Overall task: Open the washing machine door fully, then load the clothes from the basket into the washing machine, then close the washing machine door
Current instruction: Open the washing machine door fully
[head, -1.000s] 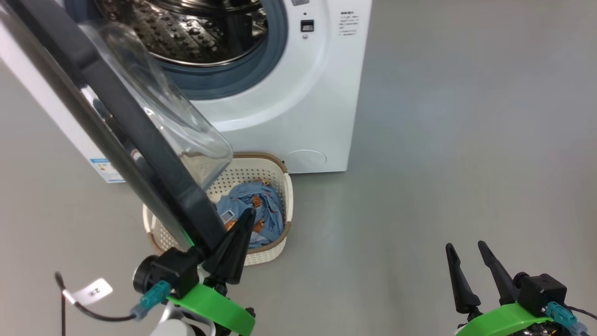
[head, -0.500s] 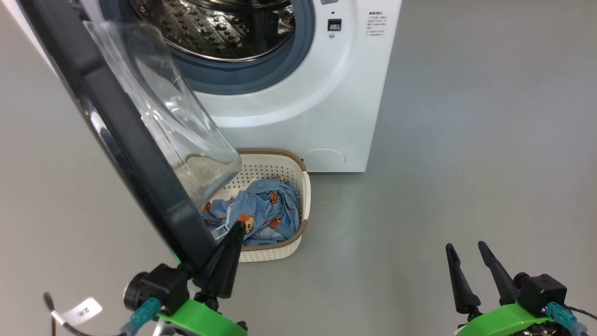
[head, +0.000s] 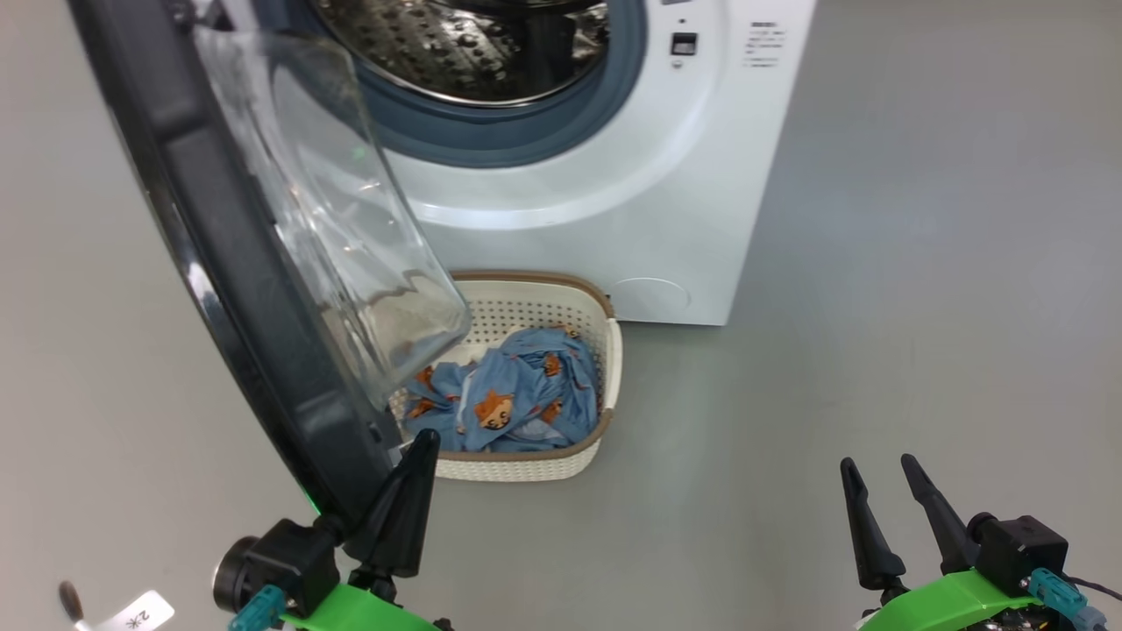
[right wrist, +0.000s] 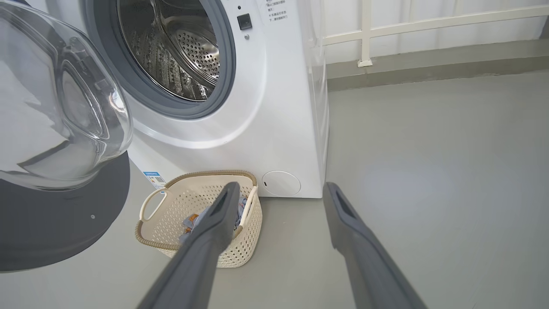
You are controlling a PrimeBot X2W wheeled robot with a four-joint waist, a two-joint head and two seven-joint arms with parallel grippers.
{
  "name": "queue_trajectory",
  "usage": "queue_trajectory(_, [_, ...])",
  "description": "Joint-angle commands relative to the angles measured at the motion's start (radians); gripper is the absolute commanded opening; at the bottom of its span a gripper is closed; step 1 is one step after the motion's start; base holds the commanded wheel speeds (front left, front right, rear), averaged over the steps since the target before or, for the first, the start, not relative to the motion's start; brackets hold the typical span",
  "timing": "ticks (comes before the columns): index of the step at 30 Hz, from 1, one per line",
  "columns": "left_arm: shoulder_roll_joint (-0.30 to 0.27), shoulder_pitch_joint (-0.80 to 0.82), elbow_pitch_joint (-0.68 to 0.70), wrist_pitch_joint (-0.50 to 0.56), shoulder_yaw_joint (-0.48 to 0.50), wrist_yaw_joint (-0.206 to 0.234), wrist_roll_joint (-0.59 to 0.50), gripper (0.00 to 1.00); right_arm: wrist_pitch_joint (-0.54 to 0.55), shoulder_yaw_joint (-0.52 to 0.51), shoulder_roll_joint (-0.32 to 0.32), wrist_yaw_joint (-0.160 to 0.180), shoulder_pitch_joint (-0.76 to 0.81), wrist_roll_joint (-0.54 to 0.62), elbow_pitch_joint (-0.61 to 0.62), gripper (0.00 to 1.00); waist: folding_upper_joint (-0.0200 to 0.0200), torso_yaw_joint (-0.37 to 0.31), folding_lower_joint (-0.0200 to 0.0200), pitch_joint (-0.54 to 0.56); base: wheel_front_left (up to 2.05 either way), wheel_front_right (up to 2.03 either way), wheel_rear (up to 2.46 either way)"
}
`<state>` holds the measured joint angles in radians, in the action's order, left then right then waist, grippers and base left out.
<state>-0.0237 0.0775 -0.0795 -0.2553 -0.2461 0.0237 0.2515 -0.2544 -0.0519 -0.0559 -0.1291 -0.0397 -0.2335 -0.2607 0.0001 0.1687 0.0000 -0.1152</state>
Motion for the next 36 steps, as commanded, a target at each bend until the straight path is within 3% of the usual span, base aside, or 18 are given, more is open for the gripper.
queue_trajectory(1, [-0.027,0.007,0.029,-0.006,0.048,0.022,0.005,0.0,-0.007,0.022,0.001,-0.002,-0.001,-0.008,0.02,1.0,-0.0001,0.02,0.0,0.0,0.0,0.0,0.0])
queue_trajectory(20, [-0.027,-0.018,0.06,-0.006,0.078,0.097,0.043,0.0,-0.007,0.016,-0.004,-0.002,0.004,-0.008,0.024,1.0,-0.0001,0.183,0.0,-0.01,0.0,0.0,0.0])
queue_trajectory(36, [-0.027,-0.017,0.07,-0.006,0.161,0.111,0.064,0.0,-0.007,0.027,-0.012,-0.002,-0.007,-0.011,0.022,1.0,-0.0001,0.193,0.0,-0.031,0.0,0.0,0.0])
